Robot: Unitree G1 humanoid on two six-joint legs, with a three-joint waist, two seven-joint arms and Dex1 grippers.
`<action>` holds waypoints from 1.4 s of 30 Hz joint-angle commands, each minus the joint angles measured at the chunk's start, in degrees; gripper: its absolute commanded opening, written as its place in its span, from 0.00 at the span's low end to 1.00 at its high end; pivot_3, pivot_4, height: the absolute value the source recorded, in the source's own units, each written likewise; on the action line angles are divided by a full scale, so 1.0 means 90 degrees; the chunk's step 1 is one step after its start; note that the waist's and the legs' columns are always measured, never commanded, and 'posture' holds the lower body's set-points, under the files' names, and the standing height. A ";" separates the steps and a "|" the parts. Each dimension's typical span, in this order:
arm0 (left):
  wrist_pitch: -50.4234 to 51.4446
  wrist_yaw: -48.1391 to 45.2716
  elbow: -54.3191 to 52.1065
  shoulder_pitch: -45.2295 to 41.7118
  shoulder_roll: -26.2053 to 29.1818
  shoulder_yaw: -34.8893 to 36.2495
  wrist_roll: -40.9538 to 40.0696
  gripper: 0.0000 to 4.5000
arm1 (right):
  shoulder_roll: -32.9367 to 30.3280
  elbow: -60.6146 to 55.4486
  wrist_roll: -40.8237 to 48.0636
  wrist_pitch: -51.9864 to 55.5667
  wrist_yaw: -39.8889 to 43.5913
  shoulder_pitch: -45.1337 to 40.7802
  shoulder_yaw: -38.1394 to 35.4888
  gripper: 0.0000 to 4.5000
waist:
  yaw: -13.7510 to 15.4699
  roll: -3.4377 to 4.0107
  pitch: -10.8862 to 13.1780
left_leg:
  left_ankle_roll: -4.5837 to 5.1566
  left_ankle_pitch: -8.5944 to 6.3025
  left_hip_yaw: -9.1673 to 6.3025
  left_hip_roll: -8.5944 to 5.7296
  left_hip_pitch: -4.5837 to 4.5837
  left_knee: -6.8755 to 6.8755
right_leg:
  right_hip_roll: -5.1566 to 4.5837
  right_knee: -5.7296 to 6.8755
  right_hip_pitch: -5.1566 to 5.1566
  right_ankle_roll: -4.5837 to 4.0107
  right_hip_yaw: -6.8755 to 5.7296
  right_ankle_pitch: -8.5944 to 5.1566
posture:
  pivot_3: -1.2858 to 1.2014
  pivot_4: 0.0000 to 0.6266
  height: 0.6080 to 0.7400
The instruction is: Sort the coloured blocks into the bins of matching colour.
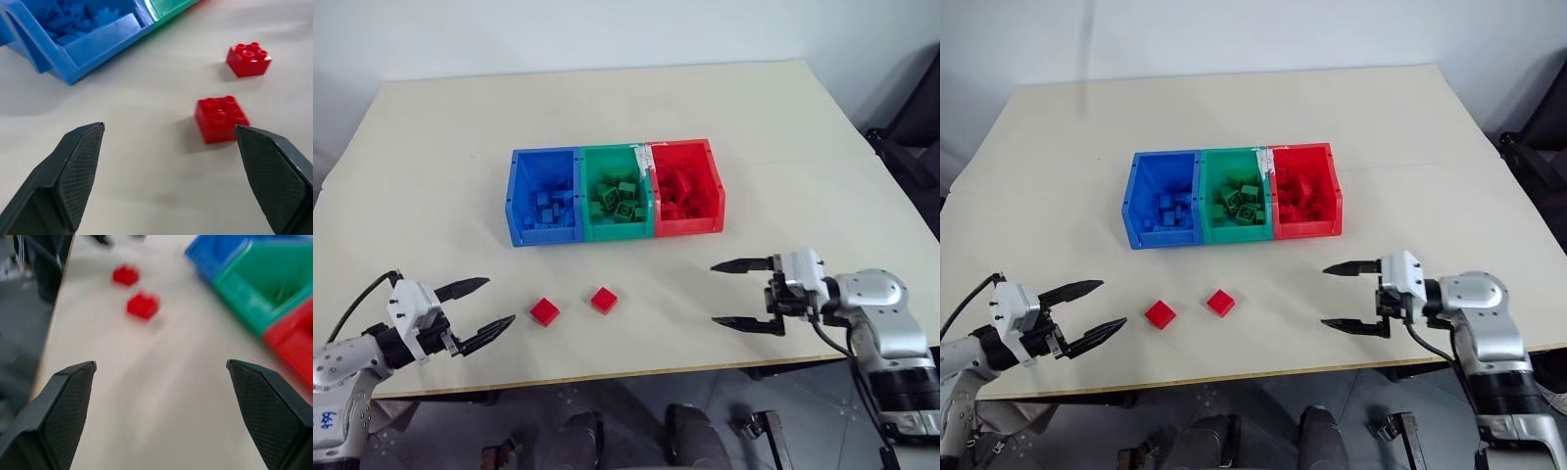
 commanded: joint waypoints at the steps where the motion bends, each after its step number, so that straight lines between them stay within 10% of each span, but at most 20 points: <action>1: 0.0034 -0.0280 0.0115 -0.0045 0.0210 0.0133 -0.0128 1.00 | -0.0193 -0.0455 0.0314 0.0067 -0.0062 0.0288 -0.0327 0.99 | 0.0001 0.0000 0.0000 | 0.0000 0.0000 0.0001 0.0002 0.0002 -0.0001 | 0.0000 0.0000 0.0000 0.0000 0.0000 0.0000 | 0.52 0.24 1.00; 18: 0.5005 0.2247 -0.3337 -0.1777 0.0241 -0.2424 -0.0277 1.00 | -0.0204 -0.1826 0.0544 0.0515 -0.1109 0.1595 -0.0535 0.99 | 0.0197 0.0000 0.0000 | 0.0002 -0.0001 -0.0005 0.0000 -0.0001 0.0019 | -0.0003 0.0006 0.0007 0.0007 0.0007 0.0004 | 0.52 0.24 1.00; 25: 0.7490 0.3939 -0.3198 -0.3326 -0.0835 -0.3593 0.0111 1.00 | -0.0240 -0.2476 0.0655 0.0771 -0.1400 0.2024 -0.0566 0.99 | 0.0269 -0.0002 -0.0001 | 0.0002 -0.0001 -0.0009 -0.0013 -0.0004 0.0032 | -0.0001 0.0008 0.0012 0.0011 0.0006 0.0006 | 0.52 0.24 1.00; 34: 0.7945 0.3990 -0.2966 -0.3752 -0.1098 -0.4090 0.0242 1.00 | -0.0227 -0.3093 0.0745 0.0951 -0.1863 0.2389 -0.0718 0.99 | 0.0339 -0.0003 0.0000 | 0.0002 0.0000 -0.0009 -0.0014 -0.0006 0.0057 | 0.0001 0.0001 0.0014 0.0013 0.0011 0.0007 | 0.52 0.24 1.00; 42: 0.7891 0.3709 -0.3102 -0.3734 -0.0758 -0.4300 0.0187 0.55 | -0.0203 -0.3230 0.0717 0.0912 -0.2041 0.2543 -0.0683 1.00 | 0.0334 -0.0003 -0.0001 | 0.0002 -0.0001 -0.0010 -0.0015 -0.0006 0.0055 | 0.0001 0.0002 0.0013 0.0013 0.0012 0.0007 | 0.52 0.24 1.00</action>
